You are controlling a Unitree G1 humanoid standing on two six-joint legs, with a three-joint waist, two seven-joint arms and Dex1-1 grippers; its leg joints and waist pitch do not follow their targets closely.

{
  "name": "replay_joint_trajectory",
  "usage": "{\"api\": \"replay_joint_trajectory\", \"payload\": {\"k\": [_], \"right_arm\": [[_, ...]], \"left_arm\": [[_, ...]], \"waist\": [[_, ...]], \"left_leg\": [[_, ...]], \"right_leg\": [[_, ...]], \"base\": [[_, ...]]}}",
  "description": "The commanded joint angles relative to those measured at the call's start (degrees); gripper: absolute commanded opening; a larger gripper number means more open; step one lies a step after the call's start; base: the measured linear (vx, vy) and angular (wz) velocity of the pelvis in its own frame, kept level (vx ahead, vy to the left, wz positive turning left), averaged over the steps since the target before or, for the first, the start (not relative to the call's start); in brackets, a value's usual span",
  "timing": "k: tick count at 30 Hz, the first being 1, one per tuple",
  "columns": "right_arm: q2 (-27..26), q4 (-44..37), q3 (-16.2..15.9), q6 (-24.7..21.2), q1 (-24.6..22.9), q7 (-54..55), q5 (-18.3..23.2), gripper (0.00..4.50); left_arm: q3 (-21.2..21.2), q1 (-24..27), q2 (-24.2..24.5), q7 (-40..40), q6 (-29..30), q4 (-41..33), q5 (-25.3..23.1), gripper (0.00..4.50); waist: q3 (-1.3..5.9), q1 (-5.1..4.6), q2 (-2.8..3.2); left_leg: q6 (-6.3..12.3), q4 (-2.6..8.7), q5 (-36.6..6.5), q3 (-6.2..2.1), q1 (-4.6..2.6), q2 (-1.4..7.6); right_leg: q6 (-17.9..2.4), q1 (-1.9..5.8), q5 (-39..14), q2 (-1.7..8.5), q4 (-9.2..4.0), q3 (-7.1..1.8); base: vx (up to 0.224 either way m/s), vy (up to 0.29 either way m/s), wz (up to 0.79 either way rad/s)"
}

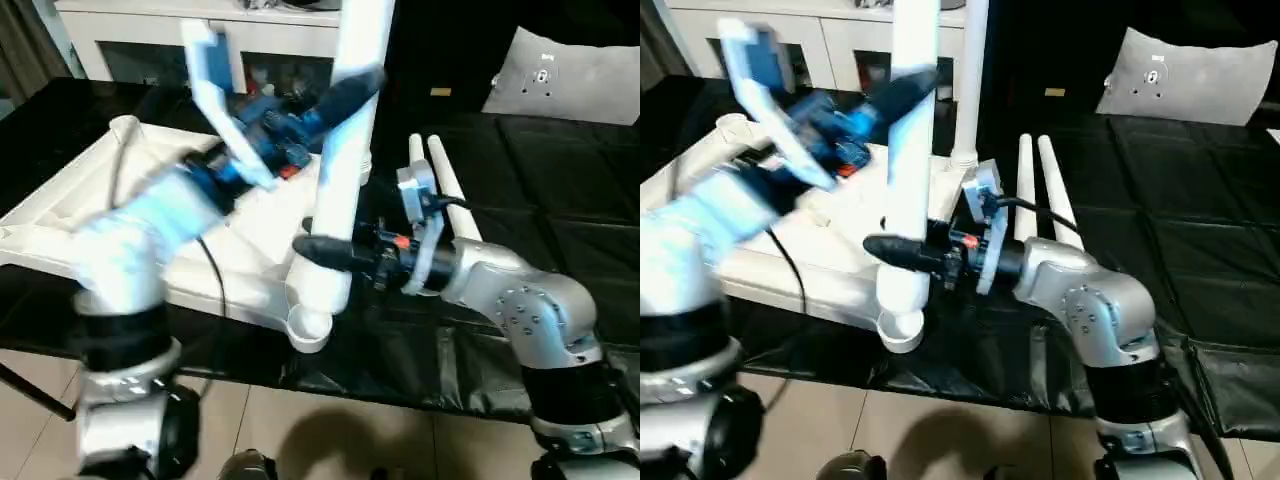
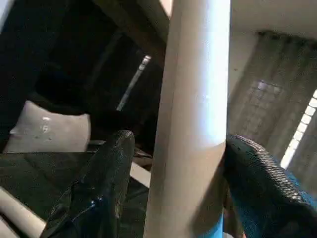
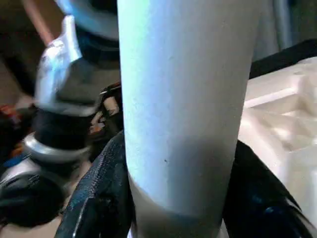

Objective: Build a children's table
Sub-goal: Pick table leg

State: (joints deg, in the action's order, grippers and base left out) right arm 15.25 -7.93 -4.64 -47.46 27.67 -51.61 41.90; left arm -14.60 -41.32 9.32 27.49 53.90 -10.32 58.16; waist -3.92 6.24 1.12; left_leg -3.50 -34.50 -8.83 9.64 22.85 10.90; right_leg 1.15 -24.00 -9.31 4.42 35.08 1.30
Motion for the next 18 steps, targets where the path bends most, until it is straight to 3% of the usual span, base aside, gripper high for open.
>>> {"api": "replay_joint_trajectory", "payload": {"k": [1,4,7,11,18], "right_arm": [[1.00,-1.30,0.54,-0.69,0.82,-1.44,1.14,1.89],[2.31,-1.12,0.23,-0.73,1.26,-2.50,1.47,1.89],[2.40,-1.06,0.16,-0.55,1.36,-2.44,1.14,1.89],[2.22,-0.62,0.21,0.32,1.46,-1.45,0.30,1.89],[2.31,-0.40,-0.04,0.68,1.39,-1.45,-0.06,1.89]], "left_arm": [[1.13,-0.97,1.59,1.47,0.97,0.55,-0.48,2.66],[2.99,-0.77,3.66,2.50,1.07,1.12,-1.63,2.23],[3.25,-0.62,3.63,1.91,0.74,1.36,-2.17,2.21],[3.89,-0.31,3.69,1.16,-0.82,2.11,-4.39,1.80],[3.58,-0.10,4.04,1.36,-1.20,2.86,-3.22,1.74]], "waist": [[4.65,0.27,-0.44],[4.72,0.48,-0.29],[4.76,0.57,-0.28],[4.86,0.59,-0.30],[4.90,0.57,-0.37]], "left_leg": [[-2.09,3.95,-14.31,-0.13,-1.32,0.73],[-2.47,4.00,-14.54,-0.17,-1.39,0.72],[-2.83,4.00,-14.11,-0.16,-1.34,0.79],[-2.69,3.89,-13.28,-0.11,-1.22,0.71],[-2.48,3.80,-12.66,-0.08,-1.19,0.71]], "right_leg": [[-7.41,2.57,-19.13,2.01,-4.24,-0.94],[-6.97,2.51,-18.98,1.95,-4.15,-0.95],[-7.67,2.58,-17.48,1.99,-3.95,-0.96],[-8.06,2.75,-16.25,2.05,-3.85,-0.96],[-8.70,2.83,-15.46,2.04,-3.72,-0.94]], "base": [[0.000,0.000,0.00],[0.000,0.000,0.00],[0.000,0.000,0.00],[0.000,0.000,0.00],[0.000,0.000,0.00]]}}
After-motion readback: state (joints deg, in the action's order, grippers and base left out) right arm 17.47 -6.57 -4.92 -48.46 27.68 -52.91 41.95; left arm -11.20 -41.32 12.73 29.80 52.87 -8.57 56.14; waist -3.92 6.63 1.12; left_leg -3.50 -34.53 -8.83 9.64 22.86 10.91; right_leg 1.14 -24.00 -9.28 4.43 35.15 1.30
